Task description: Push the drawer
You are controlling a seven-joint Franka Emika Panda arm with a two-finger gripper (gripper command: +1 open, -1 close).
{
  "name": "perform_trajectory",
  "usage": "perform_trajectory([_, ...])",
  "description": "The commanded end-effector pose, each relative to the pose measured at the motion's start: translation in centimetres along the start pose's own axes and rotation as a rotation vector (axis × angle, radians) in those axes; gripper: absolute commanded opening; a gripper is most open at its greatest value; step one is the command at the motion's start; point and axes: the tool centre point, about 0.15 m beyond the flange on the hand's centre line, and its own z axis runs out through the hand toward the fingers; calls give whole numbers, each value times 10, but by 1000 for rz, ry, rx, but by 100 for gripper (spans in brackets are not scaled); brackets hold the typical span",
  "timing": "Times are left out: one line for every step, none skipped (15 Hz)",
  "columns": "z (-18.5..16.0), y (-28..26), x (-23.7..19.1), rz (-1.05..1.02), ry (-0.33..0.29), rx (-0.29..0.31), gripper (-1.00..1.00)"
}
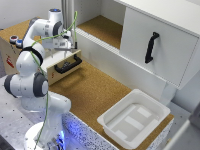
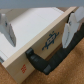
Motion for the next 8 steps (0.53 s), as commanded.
perform_trajectory([10,0,-6,11,60,27,100])
perform_trajectory([0,4,1,15,-2,-1,100])
perform_trajectory([0,20,3,97,1,-7,100])
perform_trajectory([-1,43,2,225,13,49,100])
perform_trajectory([0,65,-5,336,43,74,100])
perform_trajectory([2,77,-12,402,70,68,100])
perform_trajectory([3,82,-20,430,85,65,100])
perform_trajectory([5,86,-25,466,106,73,100])
